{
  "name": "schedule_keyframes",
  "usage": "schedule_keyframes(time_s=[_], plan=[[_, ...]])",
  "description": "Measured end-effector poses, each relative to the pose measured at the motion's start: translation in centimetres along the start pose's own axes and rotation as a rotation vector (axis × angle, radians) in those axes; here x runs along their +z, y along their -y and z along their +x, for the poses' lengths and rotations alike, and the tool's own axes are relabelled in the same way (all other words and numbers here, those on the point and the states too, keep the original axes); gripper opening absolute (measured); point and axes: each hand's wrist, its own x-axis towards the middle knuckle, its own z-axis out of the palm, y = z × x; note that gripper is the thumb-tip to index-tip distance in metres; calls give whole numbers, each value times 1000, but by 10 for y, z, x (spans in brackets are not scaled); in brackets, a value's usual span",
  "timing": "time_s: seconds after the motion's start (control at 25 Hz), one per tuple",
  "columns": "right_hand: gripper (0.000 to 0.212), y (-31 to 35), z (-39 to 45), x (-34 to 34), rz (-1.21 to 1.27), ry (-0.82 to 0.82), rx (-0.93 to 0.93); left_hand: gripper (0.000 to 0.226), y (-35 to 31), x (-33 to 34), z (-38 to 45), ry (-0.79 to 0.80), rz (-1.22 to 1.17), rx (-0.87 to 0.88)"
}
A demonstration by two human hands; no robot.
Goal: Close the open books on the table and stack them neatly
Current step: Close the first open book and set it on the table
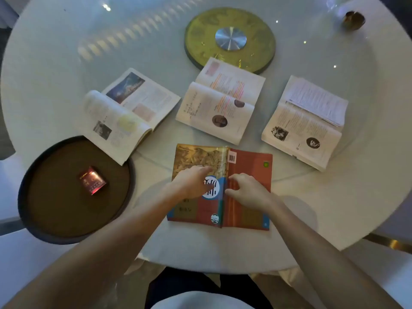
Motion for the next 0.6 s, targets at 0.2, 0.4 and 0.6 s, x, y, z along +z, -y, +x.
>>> schedule_keyframes(time_s=[0.2,0.4,0.6], plan=[[52,-26,-19,33,96,-32,112,49,-18,39,-2,4,-114,-58],[49,-58,-33,48,191,-250,284,37,-27,58,8,-87,-156,-131],[47,-81,-35,47,621,-389,502,26,-23,65,17,-104,-101,-83]])
